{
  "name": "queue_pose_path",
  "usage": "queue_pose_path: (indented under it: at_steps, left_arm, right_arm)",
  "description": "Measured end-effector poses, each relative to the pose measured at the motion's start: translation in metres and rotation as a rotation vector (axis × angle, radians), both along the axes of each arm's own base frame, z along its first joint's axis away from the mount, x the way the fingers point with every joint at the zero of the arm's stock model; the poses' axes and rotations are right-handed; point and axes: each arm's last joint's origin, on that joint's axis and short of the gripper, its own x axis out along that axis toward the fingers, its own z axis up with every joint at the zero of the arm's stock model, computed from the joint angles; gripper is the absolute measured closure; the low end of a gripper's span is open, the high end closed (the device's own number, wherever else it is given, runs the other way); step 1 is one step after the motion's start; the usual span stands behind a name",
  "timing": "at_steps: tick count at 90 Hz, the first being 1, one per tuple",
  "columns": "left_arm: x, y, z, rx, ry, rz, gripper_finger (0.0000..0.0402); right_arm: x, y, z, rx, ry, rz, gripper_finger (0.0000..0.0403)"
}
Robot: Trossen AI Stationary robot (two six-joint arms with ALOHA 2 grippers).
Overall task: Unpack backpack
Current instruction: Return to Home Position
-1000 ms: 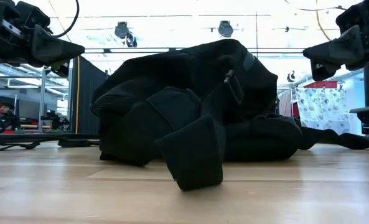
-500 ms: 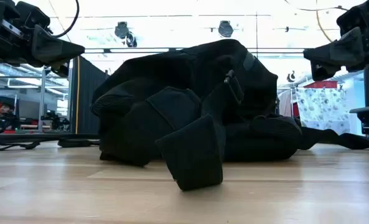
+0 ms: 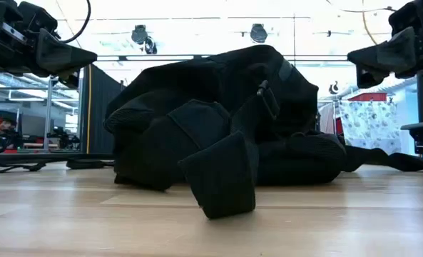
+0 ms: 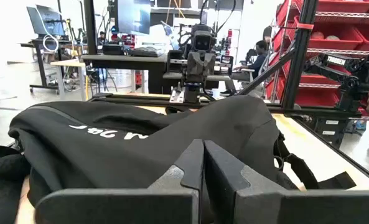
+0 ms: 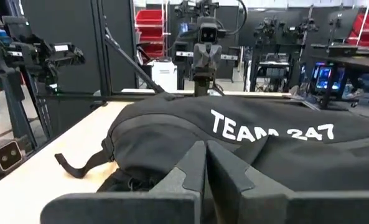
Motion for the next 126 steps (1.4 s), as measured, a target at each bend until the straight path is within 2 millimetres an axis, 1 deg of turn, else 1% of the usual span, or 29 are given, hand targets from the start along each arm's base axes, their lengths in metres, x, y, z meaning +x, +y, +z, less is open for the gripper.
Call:
queue_pose_path:
  at_steps: [32,62,102,113,126]
  left_arm:
    - [0.0,0.0,0.0,0.0,0.0,0.0,0.0402]
    - [0.0,0.0,0.0,0.0,-0.001,0.0,0.0402]
    - [0.0,0.0,0.0,0.0,0.0,0.0,0.0402]
    - [0.0,0.0,0.0001,0.0,-0.001,0.0,0.0402]
    - [0.0,0.0,0.0001,0.0,0.0,0.0,0.0402]
  right_arm:
    - [-0.0037,-0.0052,-0.0025,-0.012,0.017,-0.047,0.0403]
    - [-0.0053,-0.0058,0.0002,-0.031,-0.013,-0.049,0.0403]
    - [-0.0054,-0.0058,0.0002,-0.004,-0.013,-0.049,0.0403]
    - [-0.0054,-0.006,0.0002,-0.049,-0.014,-0.055,0.0403]
    - [-0.0054,-0.0059,0.0002,-0.054,-0.014,-0.054,0.0403]
